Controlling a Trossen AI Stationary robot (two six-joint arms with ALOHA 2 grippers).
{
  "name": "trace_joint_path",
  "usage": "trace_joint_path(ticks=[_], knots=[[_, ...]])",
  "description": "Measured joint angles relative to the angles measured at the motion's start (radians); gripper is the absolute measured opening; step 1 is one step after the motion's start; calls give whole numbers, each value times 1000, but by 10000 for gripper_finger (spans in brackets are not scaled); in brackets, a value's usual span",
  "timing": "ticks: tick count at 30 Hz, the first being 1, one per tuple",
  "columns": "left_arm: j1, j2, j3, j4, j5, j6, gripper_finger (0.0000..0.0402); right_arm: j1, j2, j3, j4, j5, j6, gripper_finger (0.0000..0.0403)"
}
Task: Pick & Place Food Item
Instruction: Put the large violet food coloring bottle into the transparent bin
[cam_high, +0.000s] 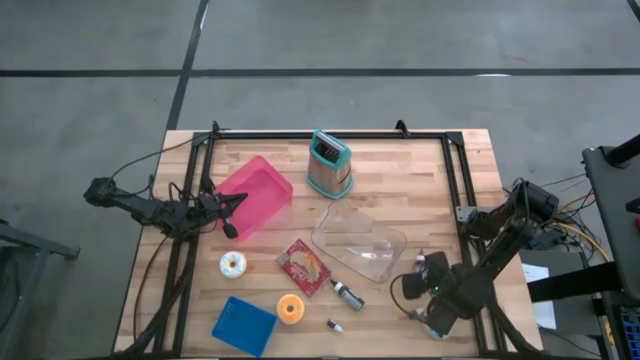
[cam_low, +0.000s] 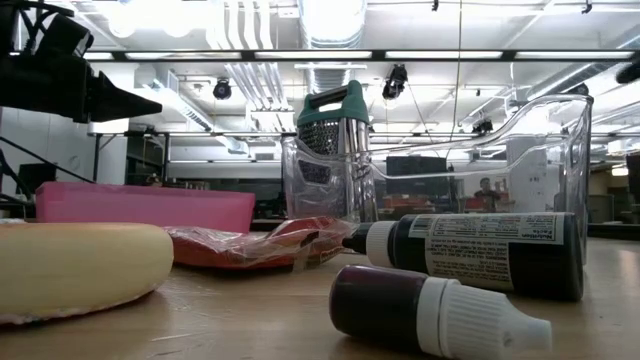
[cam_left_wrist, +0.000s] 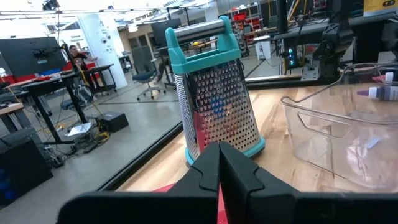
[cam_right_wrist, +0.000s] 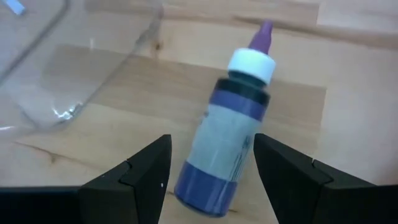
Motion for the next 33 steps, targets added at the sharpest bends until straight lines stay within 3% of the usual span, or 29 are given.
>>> trace_joint_path(ticks=[18, 33], knots=[[0, 0, 0, 0, 0, 0, 5, 3, 131, 14, 13, -22, 52, 218], [0, 1, 0, 0, 0, 0, 5, 3, 129, 16, 19, -27, 51, 151]])
